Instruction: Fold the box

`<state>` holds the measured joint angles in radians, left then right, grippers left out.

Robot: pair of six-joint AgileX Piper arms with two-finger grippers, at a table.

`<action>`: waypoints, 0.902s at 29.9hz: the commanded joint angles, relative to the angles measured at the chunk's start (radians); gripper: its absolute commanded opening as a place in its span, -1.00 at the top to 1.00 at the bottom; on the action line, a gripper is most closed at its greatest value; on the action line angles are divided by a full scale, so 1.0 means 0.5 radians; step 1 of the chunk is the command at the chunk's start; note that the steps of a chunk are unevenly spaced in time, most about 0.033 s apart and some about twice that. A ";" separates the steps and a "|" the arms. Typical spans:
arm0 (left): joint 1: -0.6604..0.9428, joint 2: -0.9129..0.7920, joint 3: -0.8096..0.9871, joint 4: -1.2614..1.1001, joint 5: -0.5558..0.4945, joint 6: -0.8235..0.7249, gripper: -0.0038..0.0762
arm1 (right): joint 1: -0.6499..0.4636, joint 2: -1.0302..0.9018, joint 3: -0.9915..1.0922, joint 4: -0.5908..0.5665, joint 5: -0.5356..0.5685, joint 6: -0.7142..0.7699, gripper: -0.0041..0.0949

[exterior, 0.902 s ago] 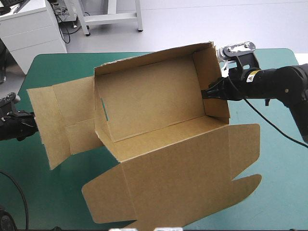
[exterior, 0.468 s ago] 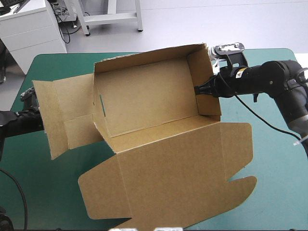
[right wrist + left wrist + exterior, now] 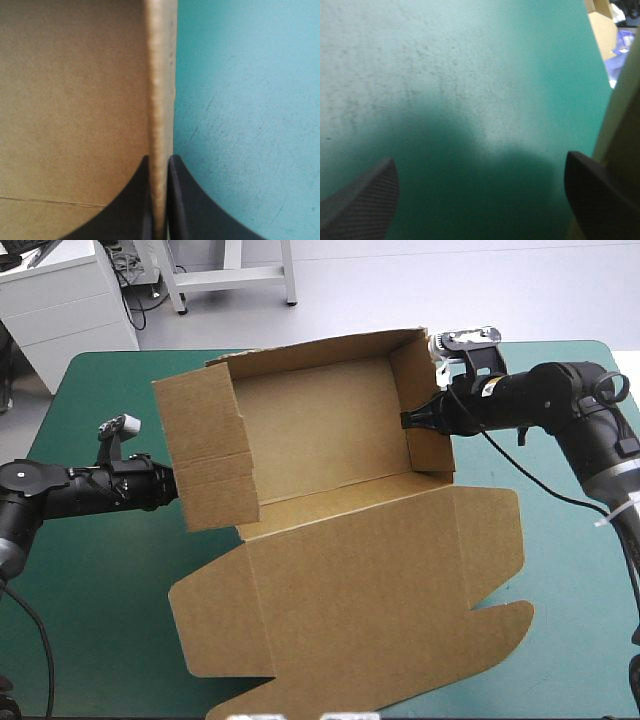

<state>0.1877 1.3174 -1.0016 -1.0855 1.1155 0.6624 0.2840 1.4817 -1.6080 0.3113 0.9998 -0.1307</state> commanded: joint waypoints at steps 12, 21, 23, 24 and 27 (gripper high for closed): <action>-0.069 -0.091 -0.056 -0.695 0.379 0.301 -0.68 | -0.163 0.005 -0.052 -0.026 0.002 0.025 0.96; -0.092 -0.091 -0.124 -0.708 0.379 0.300 -0.59 | -0.163 0.005 -0.052 -0.033 0.003 0.030 0.96; -0.134 -0.091 -0.150 -0.711 0.379 0.303 -0.59 | -0.159 0.005 -0.052 -0.034 0.012 0.030 0.96; -0.165 -0.091 -0.169 -0.711 0.379 0.303 -0.59 | -0.157 0.005 -0.052 -0.034 0.012 0.030 0.96; -0.284 -0.091 -0.217 -0.711 0.343 0.292 -0.59 | -0.157 0.005 -0.052 -0.034 0.016 0.033 0.95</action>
<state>0.0959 1.3008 -1.0607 -1.3516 1.2031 0.8118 0.2071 1.5242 -1.6080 0.2586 1.0507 -0.1212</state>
